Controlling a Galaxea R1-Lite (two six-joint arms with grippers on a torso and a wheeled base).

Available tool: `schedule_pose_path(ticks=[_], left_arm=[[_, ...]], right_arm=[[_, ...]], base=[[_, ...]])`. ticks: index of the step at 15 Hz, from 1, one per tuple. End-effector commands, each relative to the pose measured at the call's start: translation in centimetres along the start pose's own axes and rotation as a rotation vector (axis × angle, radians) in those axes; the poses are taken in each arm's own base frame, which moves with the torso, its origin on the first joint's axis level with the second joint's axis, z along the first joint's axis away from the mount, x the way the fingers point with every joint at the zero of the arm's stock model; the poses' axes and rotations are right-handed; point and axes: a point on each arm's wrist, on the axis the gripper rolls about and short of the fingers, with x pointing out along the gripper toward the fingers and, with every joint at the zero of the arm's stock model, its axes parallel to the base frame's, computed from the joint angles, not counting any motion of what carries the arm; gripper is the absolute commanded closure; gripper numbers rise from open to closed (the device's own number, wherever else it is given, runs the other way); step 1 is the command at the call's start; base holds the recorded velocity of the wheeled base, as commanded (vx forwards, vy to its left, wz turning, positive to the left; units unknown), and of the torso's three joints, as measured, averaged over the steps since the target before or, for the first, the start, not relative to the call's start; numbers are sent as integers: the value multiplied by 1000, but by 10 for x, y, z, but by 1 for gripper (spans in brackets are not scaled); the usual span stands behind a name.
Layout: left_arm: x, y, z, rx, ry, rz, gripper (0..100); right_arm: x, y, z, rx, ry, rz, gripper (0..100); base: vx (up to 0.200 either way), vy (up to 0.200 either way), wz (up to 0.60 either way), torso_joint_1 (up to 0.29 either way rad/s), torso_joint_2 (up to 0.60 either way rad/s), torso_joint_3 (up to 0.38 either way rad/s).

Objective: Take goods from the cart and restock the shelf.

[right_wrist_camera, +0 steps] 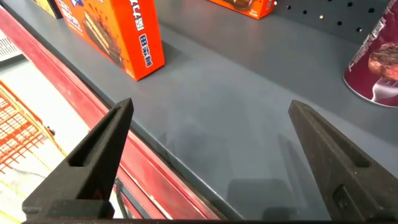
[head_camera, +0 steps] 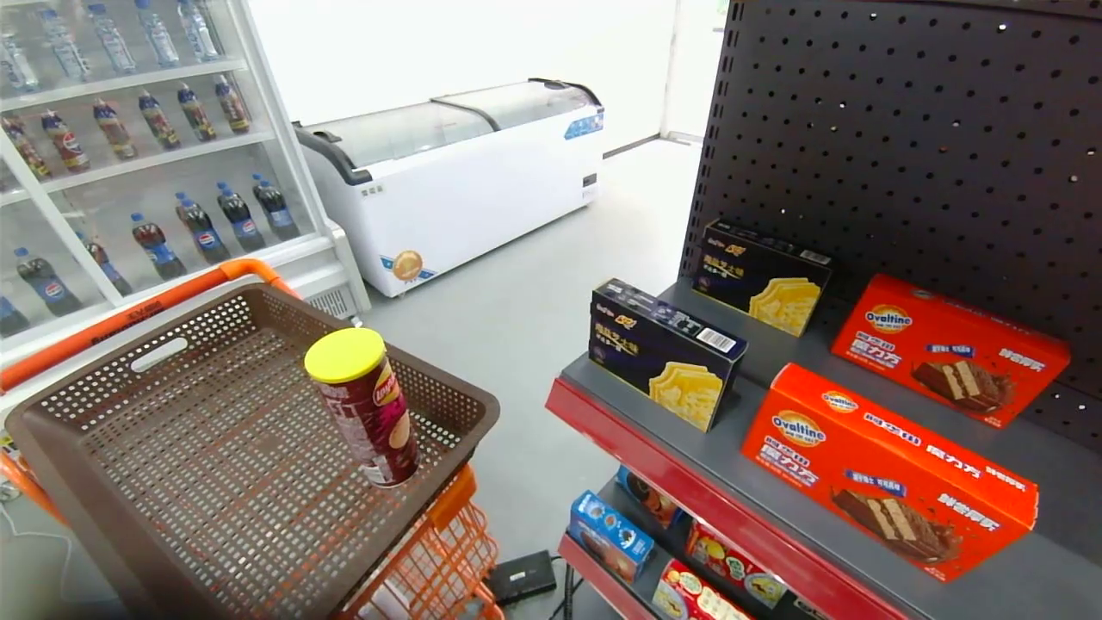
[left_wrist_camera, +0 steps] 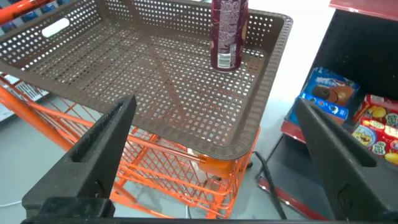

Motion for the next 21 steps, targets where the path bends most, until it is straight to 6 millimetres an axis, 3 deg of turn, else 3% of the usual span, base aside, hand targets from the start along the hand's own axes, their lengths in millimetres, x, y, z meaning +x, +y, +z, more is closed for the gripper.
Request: schedule_pose_path(ticks=[1, 2, 3, 4, 9, 10, 13, 14, 15, 21], left_arm=[[3, 1, 16, 21, 35, -25, 0], [9, 3, 38, 19, 59, -28, 0], [32, 6, 78, -7, 125, -35, 0], [44, 7, 96, -19, 119, -63, 0], [115, 17, 120, -43, 291, -34, 0], [120, 17, 120, -43, 307, -44, 0], [164, 6, 115, -24, 308, -150, 0], [164, 6, 115, -24, 308, -150, 0], [184, -1, 106, -17, 307, -187, 0], [229, -12, 72, -11, 330, -218, 0]], right_arm=[[0, 0, 0, -1, 0, 0, 0], [0, 0, 0, -1, 0, 0, 0], [0, 0, 0, -1, 0, 0, 0], [0, 0, 0, -1, 0, 0, 0], [0, 0, 0, -1, 0, 0, 0], [0, 0, 0, 1, 0, 0, 0], [0, 0, 0, -1, 0, 0, 0], [0, 0, 0, -1, 0, 0, 0], [0, 0, 0, -1, 0, 0, 0], [0, 0, 0, -1, 0, 0, 0]], base=[[0, 0, 0, 0, 0, 0], [0, 0, 0, 0, 0, 0], [0, 0, 0, 0, 0, 0], [0, 0, 0, 0, 0, 0], [0, 0, 0, 0, 0, 0], [0, 0, 0, 0, 0, 0], [0, 0, 0, 0, 0, 0], [0, 0, 0, 0, 0, 0], [0, 0, 0, 0, 0, 0], [0, 0, 0, 0, 0, 0]])
